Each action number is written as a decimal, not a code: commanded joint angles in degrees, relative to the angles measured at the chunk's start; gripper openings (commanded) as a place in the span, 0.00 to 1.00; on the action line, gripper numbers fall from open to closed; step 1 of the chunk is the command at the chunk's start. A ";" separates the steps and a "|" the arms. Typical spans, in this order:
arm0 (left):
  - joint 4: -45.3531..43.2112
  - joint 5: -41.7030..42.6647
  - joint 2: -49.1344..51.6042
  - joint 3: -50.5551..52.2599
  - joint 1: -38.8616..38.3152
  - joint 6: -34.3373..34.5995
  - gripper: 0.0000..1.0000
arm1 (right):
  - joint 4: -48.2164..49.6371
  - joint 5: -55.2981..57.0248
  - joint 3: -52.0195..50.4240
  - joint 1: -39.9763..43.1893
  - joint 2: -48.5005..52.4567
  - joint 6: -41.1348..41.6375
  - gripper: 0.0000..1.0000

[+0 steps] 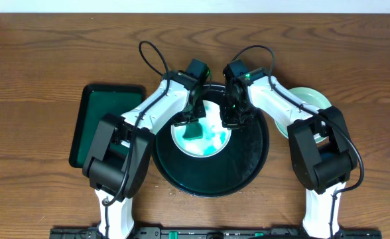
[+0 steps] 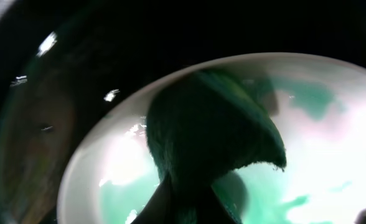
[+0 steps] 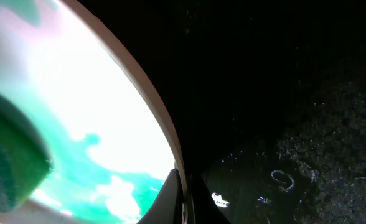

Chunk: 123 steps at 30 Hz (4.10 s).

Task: Clean dirty plates on tray and stack at the side
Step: 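Return the sponge over the basin with the left gripper, then lift the last plate with the right gripper and carry it right, then place the plate on the stack right of the tray and release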

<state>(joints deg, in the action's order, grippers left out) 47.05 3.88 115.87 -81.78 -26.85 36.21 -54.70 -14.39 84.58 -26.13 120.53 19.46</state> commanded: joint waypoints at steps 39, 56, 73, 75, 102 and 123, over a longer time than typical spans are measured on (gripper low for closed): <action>15.98 -13.44 -21.88 -5.31 26.69 -6.75 0.07 | 1.99 46.25 0.15 -12.94 -15.17 -1.66 0.01; 15.23 -13.44 -21.88 -5.09 26.69 -6.80 0.07 | -8.50 100.56 0.15 -38.21 -18.45 6.27 0.01; 15.28 -13.40 -21.88 -4.57 26.69 -6.80 0.07 | -10.95 93.33 0.13 -39.21 -18.73 7.34 0.01; 15.32 -13.40 -21.88 -4.57 26.69 -6.80 0.07 | -11.39 84.65 0.13 -37.62 -18.73 7.37 0.01; 15.74 -13.38 -21.88 -4.57 26.67 -6.82 0.07 | -9.14 12.50 -4.24 33.68 -26.82 -1.09 0.01; 16.52 -13.38 -21.88 -4.55 26.67 -6.84 0.07 | 12.09 16.06 -21.05 42.16 -26.77 0.20 0.28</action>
<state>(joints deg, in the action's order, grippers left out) 63.09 -8.12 93.65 -86.72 -0.43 29.93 -42.70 -0.12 63.61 14.90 94.04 19.00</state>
